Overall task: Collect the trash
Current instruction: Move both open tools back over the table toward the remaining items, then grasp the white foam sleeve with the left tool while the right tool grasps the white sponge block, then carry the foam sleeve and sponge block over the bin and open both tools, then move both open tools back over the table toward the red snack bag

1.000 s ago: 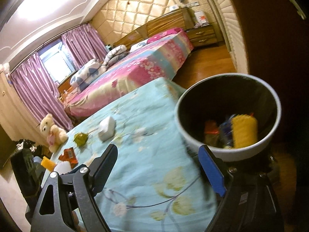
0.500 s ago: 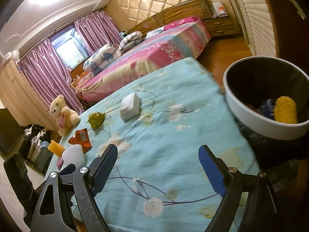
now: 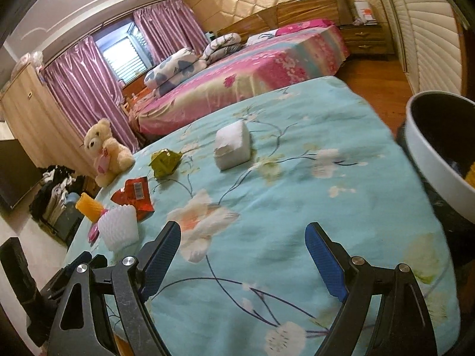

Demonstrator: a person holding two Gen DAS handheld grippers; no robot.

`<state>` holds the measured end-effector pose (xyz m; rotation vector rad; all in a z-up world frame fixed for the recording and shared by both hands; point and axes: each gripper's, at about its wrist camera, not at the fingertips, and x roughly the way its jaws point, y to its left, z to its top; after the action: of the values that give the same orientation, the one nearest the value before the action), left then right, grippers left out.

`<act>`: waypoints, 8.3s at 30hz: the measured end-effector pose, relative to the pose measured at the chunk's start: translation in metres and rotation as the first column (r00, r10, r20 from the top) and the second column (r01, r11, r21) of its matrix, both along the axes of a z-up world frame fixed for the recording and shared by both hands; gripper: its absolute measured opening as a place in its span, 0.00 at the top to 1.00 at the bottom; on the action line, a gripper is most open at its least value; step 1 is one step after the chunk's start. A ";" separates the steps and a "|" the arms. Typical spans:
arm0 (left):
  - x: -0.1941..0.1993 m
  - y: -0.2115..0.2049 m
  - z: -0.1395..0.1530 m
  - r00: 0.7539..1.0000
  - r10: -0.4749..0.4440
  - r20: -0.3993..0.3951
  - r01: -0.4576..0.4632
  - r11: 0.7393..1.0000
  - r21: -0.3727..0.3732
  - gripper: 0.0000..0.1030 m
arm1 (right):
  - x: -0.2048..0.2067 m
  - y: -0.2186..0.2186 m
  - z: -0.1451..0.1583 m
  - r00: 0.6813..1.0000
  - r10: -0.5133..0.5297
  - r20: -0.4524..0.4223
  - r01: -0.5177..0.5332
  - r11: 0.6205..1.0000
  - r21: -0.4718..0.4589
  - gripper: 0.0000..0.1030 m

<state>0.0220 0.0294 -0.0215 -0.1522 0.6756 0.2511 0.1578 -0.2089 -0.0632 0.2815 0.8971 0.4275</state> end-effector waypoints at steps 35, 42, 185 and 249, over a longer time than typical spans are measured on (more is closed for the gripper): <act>0.088 0.030 -0.025 0.991 -0.109 -0.072 0.103 0.991 -0.086 0.67 | 0.122 0.084 -0.036 0.994 0.097 -0.046 -0.105 0.971 -0.215 0.53; 0.081 0.012 -0.014 0.982 -0.188 -0.021 0.185 0.977 -0.106 0.73 | 0.090 0.060 -0.023 0.995 0.094 -0.018 -0.096 0.981 -0.171 0.54; 0.241 -0.284 -0.007 0.730 -0.681 -0.056 0.678 0.733 -0.058 0.39 | 0.026 -0.239 0.027 0.919 -0.393 -0.005 0.390 0.914 -0.110 0.27; 0.106 0.041 -0.018 0.996 -0.046 -0.073 0.031 0.980 -0.195 0.28 | 0.010 0.004 -0.010 0.999 -0.007 -0.054 0.008 1.000 0.005 0.08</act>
<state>0.1276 0.0705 -0.0392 -0.3168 0.7793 0.1539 0.1683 -0.2046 -0.0732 0.3020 0.9475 0.4167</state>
